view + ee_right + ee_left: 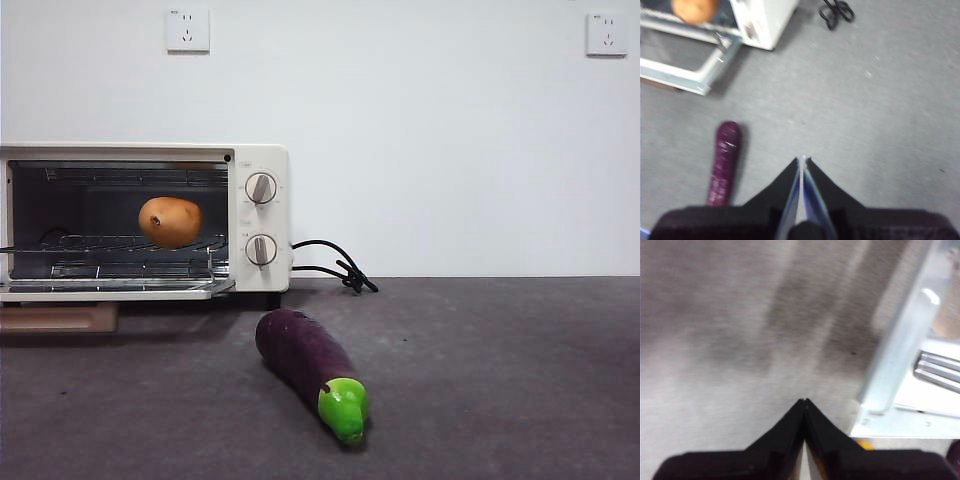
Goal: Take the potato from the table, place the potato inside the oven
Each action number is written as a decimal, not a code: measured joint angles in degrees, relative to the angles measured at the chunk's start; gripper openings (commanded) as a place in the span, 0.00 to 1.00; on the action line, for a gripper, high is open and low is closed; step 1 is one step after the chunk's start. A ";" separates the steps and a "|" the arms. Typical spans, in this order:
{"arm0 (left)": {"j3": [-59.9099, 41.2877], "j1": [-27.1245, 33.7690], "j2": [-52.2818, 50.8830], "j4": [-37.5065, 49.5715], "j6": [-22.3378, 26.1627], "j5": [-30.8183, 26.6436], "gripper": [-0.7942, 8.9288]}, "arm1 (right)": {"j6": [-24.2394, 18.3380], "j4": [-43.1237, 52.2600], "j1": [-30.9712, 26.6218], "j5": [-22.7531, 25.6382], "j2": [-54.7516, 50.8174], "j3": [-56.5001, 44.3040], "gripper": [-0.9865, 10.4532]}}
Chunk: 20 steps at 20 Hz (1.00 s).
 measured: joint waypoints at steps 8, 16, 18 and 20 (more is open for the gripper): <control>-0.02 -0.17 2.75 0.50 0.00 4.76 0.07 | 0.26 0.00 0.00 -0.44 0.02 0.00 0.11; -0.02 -0.17 3.30 -0.74 0.07 6.47 0.07 | 0.39 0.00 0.00 -0.44 0.02 0.00 0.11; -0.02 -0.13 3.30 -0.98 0.09 7.41 0.07 | 0.39 0.00 0.00 -0.44 0.02 0.00 0.11; -0.07 0.57 3.34 -1.01 0.13 11.28 0.07 | 0.39 0.00 0.00 -0.44 0.02 0.00 0.11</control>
